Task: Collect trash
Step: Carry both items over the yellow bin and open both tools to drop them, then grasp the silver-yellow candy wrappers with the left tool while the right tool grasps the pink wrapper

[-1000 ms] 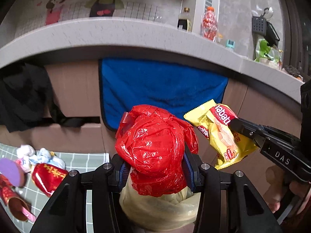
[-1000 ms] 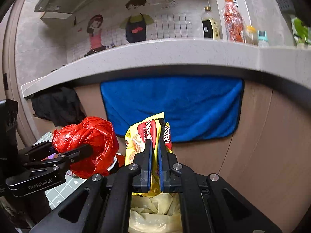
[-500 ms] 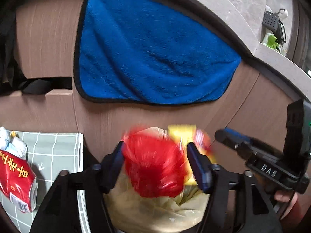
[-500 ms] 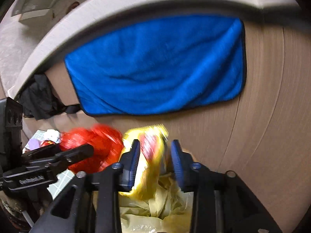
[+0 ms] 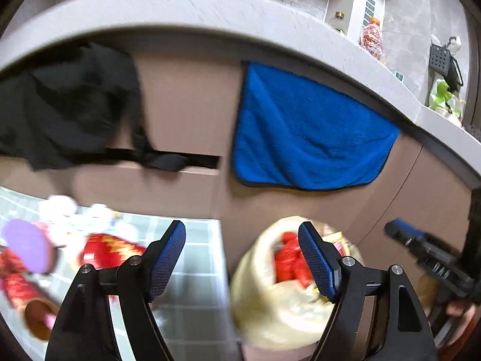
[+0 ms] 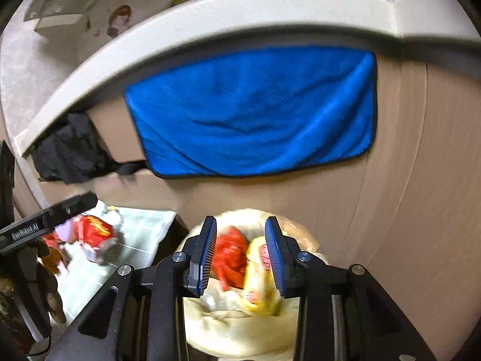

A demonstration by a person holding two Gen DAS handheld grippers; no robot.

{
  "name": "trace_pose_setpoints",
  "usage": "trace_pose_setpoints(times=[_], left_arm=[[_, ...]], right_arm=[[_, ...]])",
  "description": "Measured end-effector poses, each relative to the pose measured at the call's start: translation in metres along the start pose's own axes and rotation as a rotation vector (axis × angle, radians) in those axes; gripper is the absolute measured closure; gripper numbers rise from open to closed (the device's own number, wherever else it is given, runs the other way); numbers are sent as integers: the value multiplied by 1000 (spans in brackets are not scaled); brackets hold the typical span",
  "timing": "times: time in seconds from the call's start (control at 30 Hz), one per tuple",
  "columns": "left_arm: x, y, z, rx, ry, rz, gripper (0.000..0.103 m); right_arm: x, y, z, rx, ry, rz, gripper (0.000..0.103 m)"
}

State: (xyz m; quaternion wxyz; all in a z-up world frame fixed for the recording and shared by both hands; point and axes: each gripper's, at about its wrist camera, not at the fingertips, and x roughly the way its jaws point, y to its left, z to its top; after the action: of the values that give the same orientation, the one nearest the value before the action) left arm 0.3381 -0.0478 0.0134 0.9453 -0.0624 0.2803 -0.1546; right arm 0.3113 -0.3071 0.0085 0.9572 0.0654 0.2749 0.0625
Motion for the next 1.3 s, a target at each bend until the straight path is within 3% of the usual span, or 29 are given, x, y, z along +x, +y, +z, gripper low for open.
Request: trace_pose_setpoints(times=[0.53, 0.97, 1.03, 1.2, 1.3], left_arm=[[-118, 76, -24, 24, -148, 198, 26], [-161, 170, -42, -63, -148, 310, 26], [-167, 189, -44, -96, -147, 309, 26], [-173, 260, -51, -295, -158, 266, 26], [-164, 283, -57, -352, -152, 268, 24]], right_arm=[[-28, 137, -8, -88, -38, 156, 71], [12, 251, -30, -190, 52, 304, 71], [17, 262, -34, -205, 61, 316, 71], [27, 279, -45, -232, 78, 332, 71], [36, 281, -49, -219, 106, 345, 71]])
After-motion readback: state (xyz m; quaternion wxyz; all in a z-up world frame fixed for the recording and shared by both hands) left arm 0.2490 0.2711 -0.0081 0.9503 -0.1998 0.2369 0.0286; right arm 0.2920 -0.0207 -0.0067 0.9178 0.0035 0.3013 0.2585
